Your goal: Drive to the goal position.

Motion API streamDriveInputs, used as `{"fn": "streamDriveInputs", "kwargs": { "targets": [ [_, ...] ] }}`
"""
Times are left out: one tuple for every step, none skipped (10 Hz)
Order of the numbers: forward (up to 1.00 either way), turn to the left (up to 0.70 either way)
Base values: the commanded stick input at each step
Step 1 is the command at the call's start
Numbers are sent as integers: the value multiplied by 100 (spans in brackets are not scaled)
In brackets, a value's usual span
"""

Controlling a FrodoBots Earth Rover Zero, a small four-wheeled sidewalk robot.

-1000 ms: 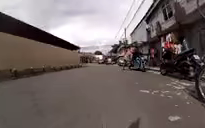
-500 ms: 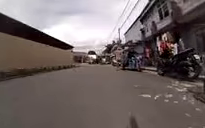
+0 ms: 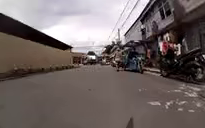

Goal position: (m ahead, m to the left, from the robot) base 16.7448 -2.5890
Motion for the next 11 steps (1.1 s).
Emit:
{"fn": "streamDriveInputs", "kwargs": {
  "targets": [
    [70, 0],
    [70, 0],
    [70, 0],
    [70, 0],
    [70, 0],
    [70, 0],
    [70, 0],
    [70, 0],
    [70, 0],
    [70, 0],
    [70, 0]
  ]
}}
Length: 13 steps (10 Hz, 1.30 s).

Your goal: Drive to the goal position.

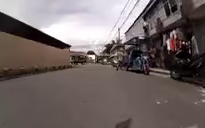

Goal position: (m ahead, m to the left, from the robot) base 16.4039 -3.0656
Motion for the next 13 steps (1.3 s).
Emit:
{"fn": "streamDriveInputs", "kwargs": {
  "targets": [
    [70, 0],
    [70, 0],
    [70, 0],
    [70, 0],
    [70, 0],
    [70, 0],
    [70, 0],
    [70, 0],
    [70, 0],
    [70, 0],
    [70, 0],
    [70, 0],
    [70, 0]
  ]
}}
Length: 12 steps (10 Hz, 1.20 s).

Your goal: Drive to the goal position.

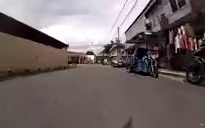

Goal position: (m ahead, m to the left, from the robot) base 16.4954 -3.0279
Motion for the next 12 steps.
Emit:
{"fn": "streamDriveInputs", "kwargs": {
  "targets": [
    [70, 0],
    [70, 0],
    [70, 0],
    [70, 0],
    [70, 0],
    [70, 0],
    [70, 0],
    [70, 0],
    [70, 0],
    [70, 0],
    [70, 0],
    [70, 0]
  ]
}}
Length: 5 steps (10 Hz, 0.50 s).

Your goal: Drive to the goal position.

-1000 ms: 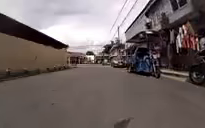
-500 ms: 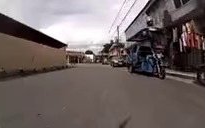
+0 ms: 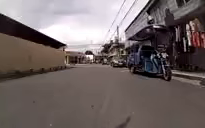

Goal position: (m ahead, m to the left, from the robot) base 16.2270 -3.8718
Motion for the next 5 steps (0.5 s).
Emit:
{"fn": "streamDriveInputs", "kwargs": {
  "targets": [
    [70, 0],
    [70, 0],
    [70, 0],
    [70, 0],
    [70, 0]
  ]
}}
